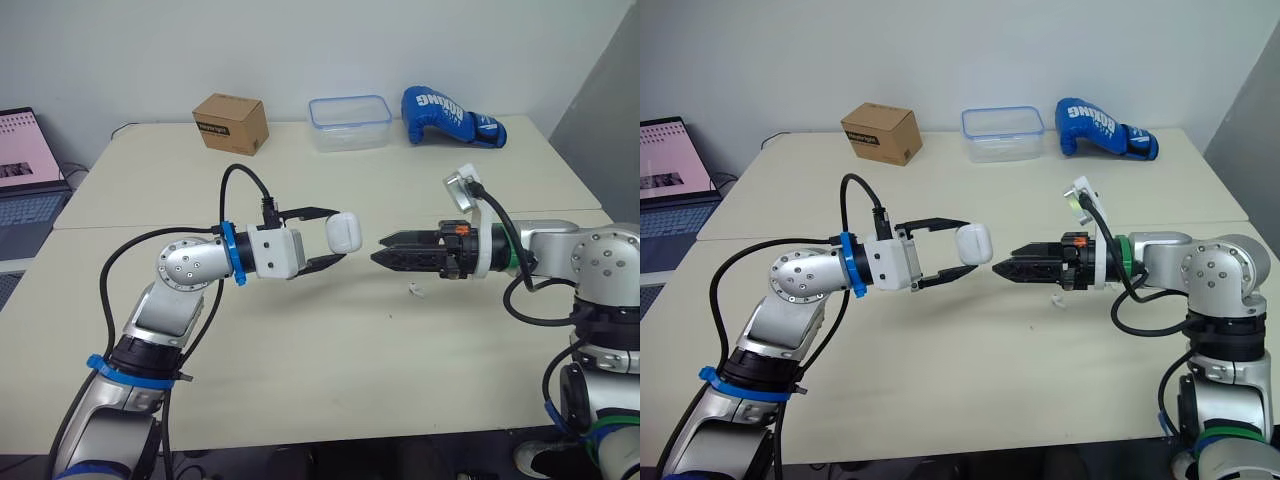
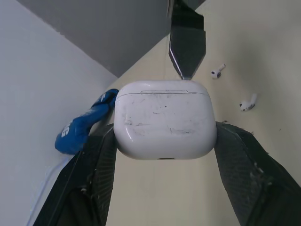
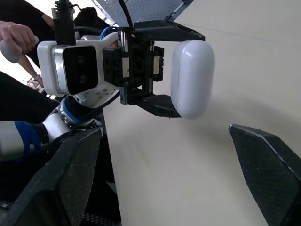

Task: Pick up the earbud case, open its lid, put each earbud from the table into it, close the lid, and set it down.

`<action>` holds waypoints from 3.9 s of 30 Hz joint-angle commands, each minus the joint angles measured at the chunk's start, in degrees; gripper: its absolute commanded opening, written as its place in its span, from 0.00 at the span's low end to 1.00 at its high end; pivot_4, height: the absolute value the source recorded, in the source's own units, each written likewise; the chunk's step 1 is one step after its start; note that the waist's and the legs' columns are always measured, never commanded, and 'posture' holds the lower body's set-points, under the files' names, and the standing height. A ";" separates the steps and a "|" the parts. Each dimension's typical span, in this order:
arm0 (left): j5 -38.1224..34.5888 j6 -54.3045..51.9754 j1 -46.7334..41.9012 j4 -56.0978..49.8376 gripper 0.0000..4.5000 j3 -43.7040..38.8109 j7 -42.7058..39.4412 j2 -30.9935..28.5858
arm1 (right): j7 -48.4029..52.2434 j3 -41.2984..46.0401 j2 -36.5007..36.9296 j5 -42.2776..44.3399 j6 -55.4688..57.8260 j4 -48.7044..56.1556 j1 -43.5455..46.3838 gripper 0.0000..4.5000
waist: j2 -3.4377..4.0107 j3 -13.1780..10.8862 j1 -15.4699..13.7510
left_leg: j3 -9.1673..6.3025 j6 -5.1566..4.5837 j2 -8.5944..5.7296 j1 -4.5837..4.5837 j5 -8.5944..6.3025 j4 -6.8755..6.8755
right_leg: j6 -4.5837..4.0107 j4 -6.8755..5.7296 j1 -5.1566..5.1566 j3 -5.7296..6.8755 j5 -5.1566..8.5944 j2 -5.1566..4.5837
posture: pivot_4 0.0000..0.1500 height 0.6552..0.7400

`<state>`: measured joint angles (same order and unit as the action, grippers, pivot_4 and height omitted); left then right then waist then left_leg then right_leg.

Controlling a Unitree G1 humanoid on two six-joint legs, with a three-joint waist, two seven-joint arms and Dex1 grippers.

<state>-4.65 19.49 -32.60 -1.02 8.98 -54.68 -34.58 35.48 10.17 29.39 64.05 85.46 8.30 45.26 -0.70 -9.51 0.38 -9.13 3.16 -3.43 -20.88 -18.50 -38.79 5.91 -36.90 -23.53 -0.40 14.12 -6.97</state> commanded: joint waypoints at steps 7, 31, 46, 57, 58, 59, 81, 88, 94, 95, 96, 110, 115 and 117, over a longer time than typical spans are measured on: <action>-0.57 1.82 -1.25 -2.23 0.61 0.72 -0.54 1.11 | -9.70 4.13 -7.40 3.96 4.36 -1.75 3.04 1.00 | 0.01 0.00 0.20 | 0.00 0.00 0.00 -0.01 0.00 -0.01 | 0.00 -0.04 -0.03 0.00 0.00 0.00 | 1.00 0.89; -0.61 0.52 -0.22 -4.16 0.61 0.75 -0.71 1.33 | -12.52 4.57 -9.68 4.31 6.60 -3.57 4.87 0.61 | 0.03 0.00 1.32 | 0.00 0.00 0.00 -0.01 0.00 0.01 | 0.00 -0.05 -0.07 -0.02 0.00 0.01 | 1.00 0.89; -2.41 -3.43 -0.22 -5.83 0.61 0.86 -2.24 0.46 | -12.81 4.54 -10.24 4.61 6.92 -3.21 4.65 0.18 | 0.04 0.01 1.34 | 0.02 0.00 0.01 -0.01 0.00 0.01 | 0.00 -0.06 -0.09 -0.04 0.00 0.02 | 1.00 0.89; -16.70 -26.06 1.70 -13.77 0.99 -2.94 -11.03 -8.00 | -9.74 -0.04 -6.39 0.98 3.95 -0.48 3.30 0.18 | 0.10 -0.03 1.67 | 0.02 0.00 0.03 -0.02 0.00 0.03 | 0.00 -0.08 -0.14 -0.06 0.00 0.05 | 1.00 0.89; -19.65 -31.76 1.88 -14.96 0.99 -3.66 -12.21 -10.69 | -7.82 -2.64 -4.34 -0.75 2.10 0.66 3.12 0.18 | 0.13 -0.05 1.76 | 0.04 -0.01 0.04 -0.05 0.00 0.04 | 0.01 -0.11 -0.20 -0.08 0.00 0.06 | 1.00 0.89; -21.99 -36.58 2.00 -15.97 0.99 -4.16 -13.07 -13.02 | -5.76 -5.34 -2.26 -2.57 0.00 1.83 2.91 0.18 | 0.16 -0.07 1.83 | 0.05 -0.01 0.04 -0.06 -0.01 0.05 | 0.01 -0.11 -0.22 -0.10 0.01 0.07 | 1.00 0.89; -23.28 -65.29 -15.12 -7.04 0.91 4.66 -20.02 -17.13 | 22.91 -40.84 15.09 -42.13 -33.41 12.31 9.50 0.18 | 0.13 -0.15 2.37 | 0.03 0.01 0.03 -0.13 0.00 0.01 | 0.11 -0.08 -0.23 -0.06 0.07 0.08 | 1.00 0.89; -19.88 -64.03 -16.15 -7.75 0.68 7.73 -19.41 -14.08 | 23.54 -43.73 11.16 -46.58 -30.72 9.57 14.74 0.18 | 0.13 -0.15 2.37 | 0.03 0.01 0.03 -0.14 0.00 0.01 | 0.10 -0.09 -0.26 -0.07 0.07 0.08 | 1.00 0.89; -17.23 -62.46 -16.63 -6.10 0.68 9.03 -19.00 -11.58 | 23.35 -45.78 8.08 -49.29 -28.04 7.41 17.89 0.18 | 0.13 -0.15 2.39 | 0.05 0.02 0.02 -0.19 0.01 -0.01 | 0.09 -0.13 -0.34 -0.09 0.06 0.07 | 1.00 0.89; -17.00 -62.26 -16.68 -5.95 0.68 9.01 -18.99 -11.18 | 23.30 -45.90 7.49 -49.47 -27.49 7.16 18.24 0.18 | 0.13 -0.15 2.39 | 0.05 0.02 0.02 -0.20 0.01 -0.01 | 0.09 -0.14 -0.36 -0.10 0.06 0.07 | 1.00 0.89; -16.84 -62.13 -16.69 -5.85 0.68 8.93 -19.03 -10.92 | 23.34 -45.94 7.11 -49.69 -27.17 7.03 18.41 0.18 | 0.13 -0.15 2.39 | 0.04 0.03 0.02 -0.22 0.01 -0.01 | 0.09 -0.13 -0.38 -0.09 0.06 0.07 | 1.00 0.89; -14.55 -60.74 -16.74 -4.68 0.41 8.79 -19.66 -9.58 | 22.86 -46.00 4.53 -51.52 -24.88 5.47 19.40 0.18 | 0.13 -0.15 2.42 | 0.05 0.05 0.01 -0.42 0.03 -0.07 | 0.07 -0.20 -0.59 -0.11 0.04 0.05 | 1.00 0.89; -14.11 -60.76 -16.67 -4.66 0.41 8.85 -19.83 -9.03 | 23.12 -45.69 3.99 -52.23 -24.55 4.57 20.01 0.18 | 0.13 -0.15 2.45 | 0.05 0.05 0.01 -0.43 0.03 -0.08 | 0.07 -0.20 -0.60 -0.11 0.04 0.05 | 1.00 0.89; -14.08 -60.74 -16.59 -4.84 0.41 8.91 -19.84 -8.75 | 23.09 -45.62 3.85 -52.29 -24.35 4.34 20.28 0.18 | 0.13 -0.15 2.48 | 0.05 0.05 0.01 -0.43 0.03 -0.08 | 0.07 -0.21 -0.60 -0.11 0.04 0.05 | 1.00 0.89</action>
<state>-18.68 -41.89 -48.13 -4.58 18.36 -74.23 -43.51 58.75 -36.78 33.21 12.46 61.10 12.01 63.75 -0.57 -9.65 2.86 -9.08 3.22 -3.43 -21.32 -18.47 -38.87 5.98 -37.11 -24.13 -0.51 14.17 -6.92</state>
